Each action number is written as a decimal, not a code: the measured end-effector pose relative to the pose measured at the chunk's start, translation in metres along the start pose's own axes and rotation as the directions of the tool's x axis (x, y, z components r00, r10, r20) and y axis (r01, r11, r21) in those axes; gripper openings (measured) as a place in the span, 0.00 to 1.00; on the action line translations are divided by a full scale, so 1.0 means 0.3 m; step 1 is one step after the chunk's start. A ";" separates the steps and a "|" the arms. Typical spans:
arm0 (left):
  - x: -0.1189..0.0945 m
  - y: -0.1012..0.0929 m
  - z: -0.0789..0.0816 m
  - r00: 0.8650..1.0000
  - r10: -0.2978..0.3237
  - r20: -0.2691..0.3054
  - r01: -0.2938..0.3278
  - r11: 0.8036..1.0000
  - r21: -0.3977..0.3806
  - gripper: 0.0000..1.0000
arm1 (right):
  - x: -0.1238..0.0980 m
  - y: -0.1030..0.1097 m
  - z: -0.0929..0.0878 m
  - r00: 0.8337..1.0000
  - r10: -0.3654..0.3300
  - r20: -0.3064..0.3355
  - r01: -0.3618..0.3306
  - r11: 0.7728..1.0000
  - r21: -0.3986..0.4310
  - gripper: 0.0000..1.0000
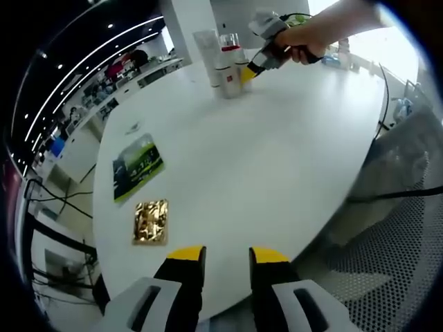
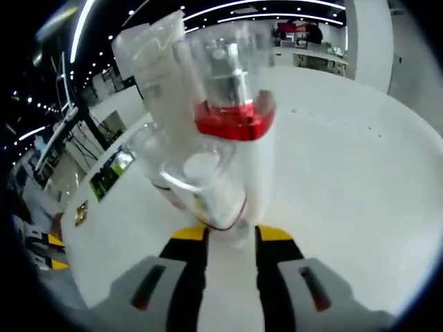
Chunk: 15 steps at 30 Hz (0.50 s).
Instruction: Arrange the skincare products in the storage area until every visible bottle or jar stands upright without overlapping.
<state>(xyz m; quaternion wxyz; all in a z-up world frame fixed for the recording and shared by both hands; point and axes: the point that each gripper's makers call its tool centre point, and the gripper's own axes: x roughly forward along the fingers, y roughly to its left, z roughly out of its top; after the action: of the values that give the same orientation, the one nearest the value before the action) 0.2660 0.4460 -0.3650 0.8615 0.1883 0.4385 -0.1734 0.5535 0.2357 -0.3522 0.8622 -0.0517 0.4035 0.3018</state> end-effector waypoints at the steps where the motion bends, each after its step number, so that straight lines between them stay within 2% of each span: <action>1: 0.000 0.000 0.000 1.000 0.000 0.000 0.000 1.000 0.000 0.26 | -0.001 0.000 0.000 1.000 0.000 0.002 0.000 1.000 0.002 0.27; 10: -0.003 0.001 0.006 1.000 0.003 0.011 -0.003 1.000 0.004 0.26 | -0.047 0.010 -0.024 1.000 0.000 0.004 0.000 1.000 0.004 0.34; 15: -0.004 -0.002 0.015 1.000 -0.001 0.021 0.001 1.000 -0.005 0.26 | -0.135 0.036 -0.089 1.000 0.006 0.019 -0.007 0.998 0.067 0.40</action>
<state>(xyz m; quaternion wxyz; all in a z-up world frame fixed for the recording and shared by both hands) 0.2681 0.4436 -0.3616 0.8665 0.1843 0.4298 -0.1746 0.5099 0.2163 -0.3389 0.8661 -0.0188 0.4056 0.2914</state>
